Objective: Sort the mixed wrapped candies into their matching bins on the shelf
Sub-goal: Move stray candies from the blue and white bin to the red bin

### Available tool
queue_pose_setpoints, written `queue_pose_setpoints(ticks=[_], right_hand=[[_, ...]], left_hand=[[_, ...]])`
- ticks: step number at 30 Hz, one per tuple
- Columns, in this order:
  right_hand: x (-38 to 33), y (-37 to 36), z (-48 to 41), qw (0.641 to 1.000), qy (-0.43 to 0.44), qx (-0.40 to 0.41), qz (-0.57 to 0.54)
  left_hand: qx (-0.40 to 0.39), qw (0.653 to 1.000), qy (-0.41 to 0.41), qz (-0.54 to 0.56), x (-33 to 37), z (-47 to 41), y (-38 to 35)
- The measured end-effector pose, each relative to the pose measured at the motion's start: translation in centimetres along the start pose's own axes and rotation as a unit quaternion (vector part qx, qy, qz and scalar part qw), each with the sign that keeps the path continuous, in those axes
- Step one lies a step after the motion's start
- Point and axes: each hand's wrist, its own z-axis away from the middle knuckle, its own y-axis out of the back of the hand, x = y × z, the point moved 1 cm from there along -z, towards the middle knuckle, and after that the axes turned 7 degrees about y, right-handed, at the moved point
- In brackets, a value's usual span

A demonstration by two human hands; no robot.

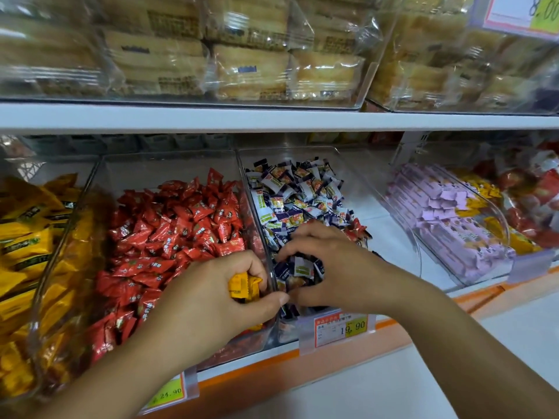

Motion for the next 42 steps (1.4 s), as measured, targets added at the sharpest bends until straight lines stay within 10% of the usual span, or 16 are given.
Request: queue_pose_setpoints(ticks=[6,12,17,30,42], right_hand=[[2.6,3.0,0.1,0.976,-0.072,0.202,-0.035],[4.2,-0.1,-2.0,0.98,-0.042,0.187,0.06],[4.5,3.4,-0.6,0.958,-0.078,0.259,-0.094],[5.7,1.9,0.0,0.98,-0.182,0.082,0.029],[4.1,3.4,0.9,0.946,-0.098,0.157,-0.267]], left_hand=[[-0.008,1.0,0.021,-0.006,0.0,0.0,0.2],[-0.019,1.0,0.019,0.01,-0.1,-0.1,0.1],[-0.017,1.0,0.015,0.009,-0.1,-0.2,0.1],[-0.018,1.0,0.012,-0.004,-0.1,0.0,0.2],[-0.026,0.999,0.027,-0.008,-0.2,0.0,0.2]])
